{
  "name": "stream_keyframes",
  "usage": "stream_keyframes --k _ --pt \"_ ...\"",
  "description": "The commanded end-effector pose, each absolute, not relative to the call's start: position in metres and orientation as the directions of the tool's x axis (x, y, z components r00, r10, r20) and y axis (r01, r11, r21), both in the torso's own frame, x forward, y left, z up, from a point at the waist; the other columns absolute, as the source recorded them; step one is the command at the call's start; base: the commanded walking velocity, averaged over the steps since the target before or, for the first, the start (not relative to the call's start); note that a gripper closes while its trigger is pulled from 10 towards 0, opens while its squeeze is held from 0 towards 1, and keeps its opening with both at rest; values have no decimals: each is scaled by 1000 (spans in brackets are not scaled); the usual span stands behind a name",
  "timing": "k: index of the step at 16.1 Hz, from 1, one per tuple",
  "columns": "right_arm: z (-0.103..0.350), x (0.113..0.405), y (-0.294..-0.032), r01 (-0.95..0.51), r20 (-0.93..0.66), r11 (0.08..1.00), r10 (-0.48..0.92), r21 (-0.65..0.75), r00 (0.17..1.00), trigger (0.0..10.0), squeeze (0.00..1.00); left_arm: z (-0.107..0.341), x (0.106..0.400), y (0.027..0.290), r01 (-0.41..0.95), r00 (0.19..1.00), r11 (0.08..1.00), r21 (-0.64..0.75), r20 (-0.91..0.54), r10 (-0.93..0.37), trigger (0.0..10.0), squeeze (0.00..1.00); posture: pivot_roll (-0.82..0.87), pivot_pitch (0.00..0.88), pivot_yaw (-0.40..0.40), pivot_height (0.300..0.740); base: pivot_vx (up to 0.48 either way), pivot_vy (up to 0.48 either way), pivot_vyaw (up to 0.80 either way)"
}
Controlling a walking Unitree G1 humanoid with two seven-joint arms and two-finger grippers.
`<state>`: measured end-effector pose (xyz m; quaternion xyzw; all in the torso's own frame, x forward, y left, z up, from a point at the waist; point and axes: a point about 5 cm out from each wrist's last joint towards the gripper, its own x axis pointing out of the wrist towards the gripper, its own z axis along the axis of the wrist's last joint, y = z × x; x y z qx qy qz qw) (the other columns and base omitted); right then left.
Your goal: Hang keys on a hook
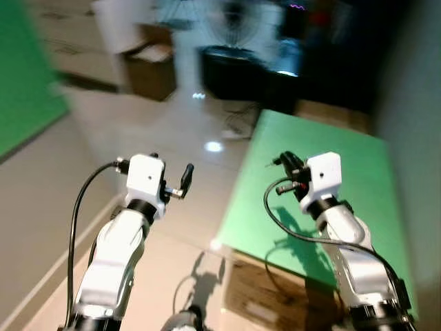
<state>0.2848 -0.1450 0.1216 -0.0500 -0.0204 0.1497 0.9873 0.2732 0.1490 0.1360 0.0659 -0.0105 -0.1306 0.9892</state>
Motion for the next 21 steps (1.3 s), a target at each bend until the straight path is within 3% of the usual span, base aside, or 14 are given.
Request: stream_keyframes --k 1,13,18,21 --pt "119 285 -147 -286 5 955 288 -78 958 10000 0 139 273 149 253 967 956 146 6 -256 10000 0 -51 0 2 740 0 0 800" --pt "115 286 -157 -220 -9 974 220 -50 976 10000 0 134 274 143 259 964 936 238 -3 -266 10000 0 -40 0 7 740 0 0 800" --pt "117 289 -151 -248 -7 966 248 -74 969 10000 0 127 269 156 192 981 970 151 -2 -194 10000 0 -31 0 -13 740 180 0 0" --pt "117 291 -153 -206 6 978 206 -30 978 10000 0 118 262 175 53 999 989 138 0 -53 10000 0 -22 0 -41 740 319 0 0"
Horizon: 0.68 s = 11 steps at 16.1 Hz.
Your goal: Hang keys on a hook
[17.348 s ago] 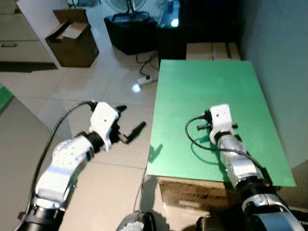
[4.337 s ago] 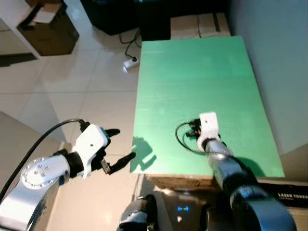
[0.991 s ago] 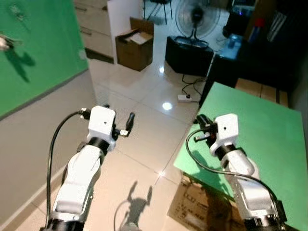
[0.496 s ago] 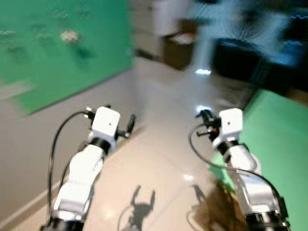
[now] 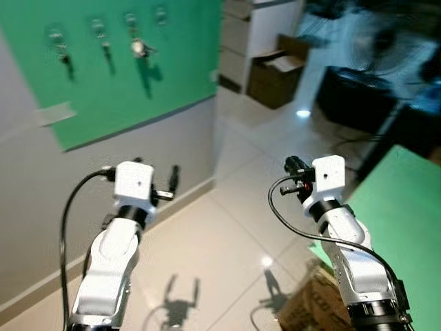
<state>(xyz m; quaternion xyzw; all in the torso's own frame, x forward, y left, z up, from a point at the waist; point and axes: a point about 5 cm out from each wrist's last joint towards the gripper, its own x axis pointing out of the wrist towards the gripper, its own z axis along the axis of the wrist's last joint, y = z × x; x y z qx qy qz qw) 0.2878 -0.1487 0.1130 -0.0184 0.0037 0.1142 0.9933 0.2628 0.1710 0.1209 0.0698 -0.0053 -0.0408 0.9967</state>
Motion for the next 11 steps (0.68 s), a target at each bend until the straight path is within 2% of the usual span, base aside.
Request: stream_keyframes --k 1,4,7,9,11 --pt "116 293 -156 -188 3 982 188 -6 982 10000 0 117 261 180 22 1000 990 141 -6 -22 10000 0 -21 0 -46 740 322 0 0" --pt "115 296 -160 -176 -4 984 176 -1 984 10000 0 116 261 185 8 1000 988 152 -20 -5 10000 0 -11 0 -53 740 328 0 0" --pt "115 298 -160 -170 3 985 170 12 986 10000 0 122 263 183 18 1000 987 163 8 -19 10000 0 -1 0 -47 740 346 0 800" --pt "115 299 -155 -197 8 980 197 9 980 10000 0 126 263 180 61 998 970 236 14 -66 10000 0 6 0 -40 740 347 0 800" --pt "118 302 -149 -227 19 974 227 5 974 10000 0 129 263 178 73 996 969 236 22 -81 10000 0 9 0 -37 740 349 0 800"
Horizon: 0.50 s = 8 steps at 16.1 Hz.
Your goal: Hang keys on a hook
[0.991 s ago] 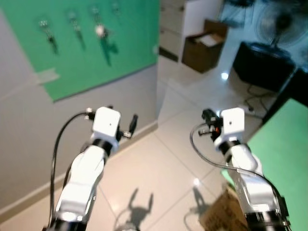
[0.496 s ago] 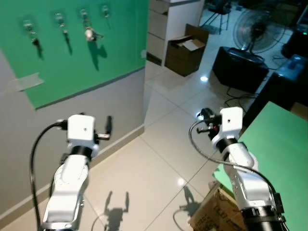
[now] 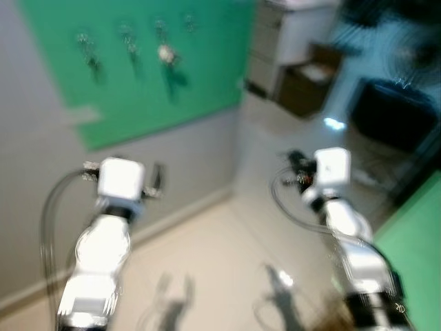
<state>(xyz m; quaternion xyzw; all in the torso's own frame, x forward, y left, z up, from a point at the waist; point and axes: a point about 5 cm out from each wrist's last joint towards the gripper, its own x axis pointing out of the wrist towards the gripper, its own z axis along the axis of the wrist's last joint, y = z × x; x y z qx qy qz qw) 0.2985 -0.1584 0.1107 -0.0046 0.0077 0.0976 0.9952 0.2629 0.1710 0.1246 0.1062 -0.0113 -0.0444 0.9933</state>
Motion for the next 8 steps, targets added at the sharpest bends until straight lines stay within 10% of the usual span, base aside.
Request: stream_keyframes --k 1,8 --pt "120 304 -148 -232 26 973 232 2 972 10000 0 129 263 178 69 997 971 228 22 -76 10000 0 10 0 -36 740 345 0 800" --pt "117 307 -144 -245 25 969 245 -1 969 10000 0 127 264 179 76 997 970 232 9 -80 10000 0 22 0 -40 740 348 0 800"
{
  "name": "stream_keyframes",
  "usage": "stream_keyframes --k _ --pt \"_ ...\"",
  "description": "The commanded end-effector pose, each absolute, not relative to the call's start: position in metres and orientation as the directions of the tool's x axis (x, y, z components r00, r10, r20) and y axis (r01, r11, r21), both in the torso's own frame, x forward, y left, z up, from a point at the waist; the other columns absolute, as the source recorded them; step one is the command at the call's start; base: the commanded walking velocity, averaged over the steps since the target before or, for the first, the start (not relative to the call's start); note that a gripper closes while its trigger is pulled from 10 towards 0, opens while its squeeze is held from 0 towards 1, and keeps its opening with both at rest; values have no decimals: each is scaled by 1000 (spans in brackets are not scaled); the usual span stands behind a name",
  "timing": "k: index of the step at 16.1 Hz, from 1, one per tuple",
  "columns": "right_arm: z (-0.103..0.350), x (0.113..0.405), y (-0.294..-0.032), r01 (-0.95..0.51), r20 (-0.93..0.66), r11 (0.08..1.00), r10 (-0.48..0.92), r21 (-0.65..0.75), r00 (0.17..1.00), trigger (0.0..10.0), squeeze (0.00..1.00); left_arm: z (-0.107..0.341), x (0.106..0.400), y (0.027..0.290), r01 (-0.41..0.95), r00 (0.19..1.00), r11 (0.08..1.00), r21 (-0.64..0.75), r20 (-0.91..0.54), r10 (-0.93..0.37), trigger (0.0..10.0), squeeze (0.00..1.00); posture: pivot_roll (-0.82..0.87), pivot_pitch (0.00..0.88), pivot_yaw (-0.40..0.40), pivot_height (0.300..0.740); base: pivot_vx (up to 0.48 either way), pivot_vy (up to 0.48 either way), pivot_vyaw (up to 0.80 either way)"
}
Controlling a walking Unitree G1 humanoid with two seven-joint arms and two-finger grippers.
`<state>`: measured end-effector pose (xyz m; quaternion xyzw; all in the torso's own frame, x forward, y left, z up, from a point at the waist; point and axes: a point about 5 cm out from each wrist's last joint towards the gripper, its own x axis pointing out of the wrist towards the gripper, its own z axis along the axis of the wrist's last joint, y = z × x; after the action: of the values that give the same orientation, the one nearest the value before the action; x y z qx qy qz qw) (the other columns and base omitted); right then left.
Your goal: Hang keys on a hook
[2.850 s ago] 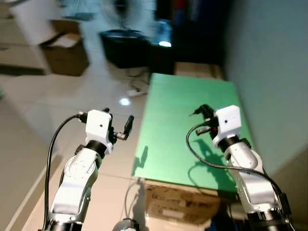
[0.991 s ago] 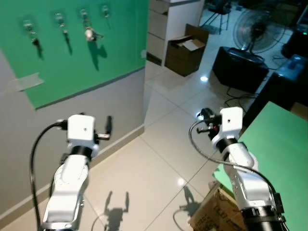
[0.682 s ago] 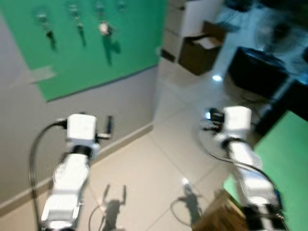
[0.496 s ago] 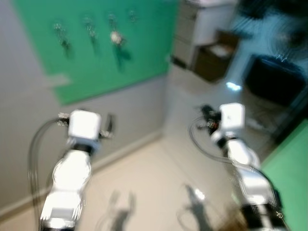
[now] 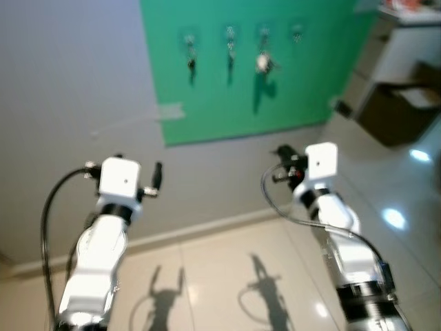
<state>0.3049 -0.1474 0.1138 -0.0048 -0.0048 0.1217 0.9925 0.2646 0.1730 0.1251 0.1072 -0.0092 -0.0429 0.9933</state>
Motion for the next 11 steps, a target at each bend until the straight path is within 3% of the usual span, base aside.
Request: stream_keyframes --k 1,11 --pt "115 307 -142 -255 17 967 255 11 967 10000 0 127 264 180 75 997 970 232 8 -79 10000 0 20 0 -39 740 352 0 0" --pt "108 305 -143 -223 -4 970 225 98 974 10000 0 128 275 183 48 999 983 179 17 -52 10000 0 11 0 -16 740 367 0 0"
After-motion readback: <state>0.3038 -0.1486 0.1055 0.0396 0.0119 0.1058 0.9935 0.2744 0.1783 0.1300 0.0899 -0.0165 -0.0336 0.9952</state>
